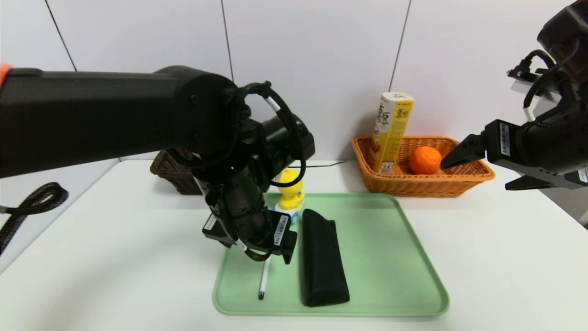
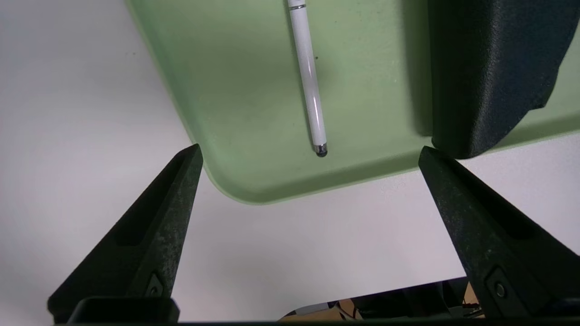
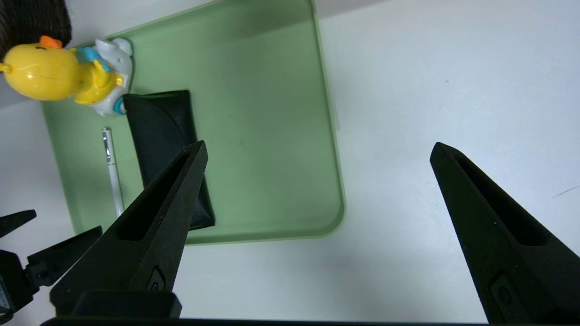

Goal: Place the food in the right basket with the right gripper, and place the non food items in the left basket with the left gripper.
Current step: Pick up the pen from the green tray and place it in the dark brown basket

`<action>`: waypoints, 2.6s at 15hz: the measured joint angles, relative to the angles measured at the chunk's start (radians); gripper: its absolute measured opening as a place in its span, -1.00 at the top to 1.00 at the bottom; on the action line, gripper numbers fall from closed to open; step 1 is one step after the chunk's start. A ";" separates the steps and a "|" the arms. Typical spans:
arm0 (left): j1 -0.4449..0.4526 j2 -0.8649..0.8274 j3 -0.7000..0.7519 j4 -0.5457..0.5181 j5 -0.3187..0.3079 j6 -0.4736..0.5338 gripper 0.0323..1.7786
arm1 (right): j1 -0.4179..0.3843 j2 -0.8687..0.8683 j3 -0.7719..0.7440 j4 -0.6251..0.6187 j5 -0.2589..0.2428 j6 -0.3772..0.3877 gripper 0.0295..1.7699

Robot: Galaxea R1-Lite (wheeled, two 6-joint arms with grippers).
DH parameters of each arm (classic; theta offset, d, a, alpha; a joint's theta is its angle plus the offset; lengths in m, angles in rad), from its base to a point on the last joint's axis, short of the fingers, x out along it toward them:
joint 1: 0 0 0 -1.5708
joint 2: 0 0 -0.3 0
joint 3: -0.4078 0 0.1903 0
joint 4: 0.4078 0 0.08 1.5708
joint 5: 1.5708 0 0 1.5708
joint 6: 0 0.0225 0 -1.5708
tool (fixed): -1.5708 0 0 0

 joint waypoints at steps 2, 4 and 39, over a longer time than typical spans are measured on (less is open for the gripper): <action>0.000 0.041 -0.011 0.000 0.007 -0.023 -0.90 | 0.006 0.002 0.024 -0.003 -0.001 0.010 -0.91; 0.000 0.072 -0.023 0.000 0.008 -0.047 -0.90 | 0.011 0.006 0.032 -0.004 -0.002 0.018 -0.92; 0.033 0.217 -0.060 0.005 -0.096 -0.193 0.03 | 0.018 0.008 0.050 -0.008 -0.004 0.017 -0.93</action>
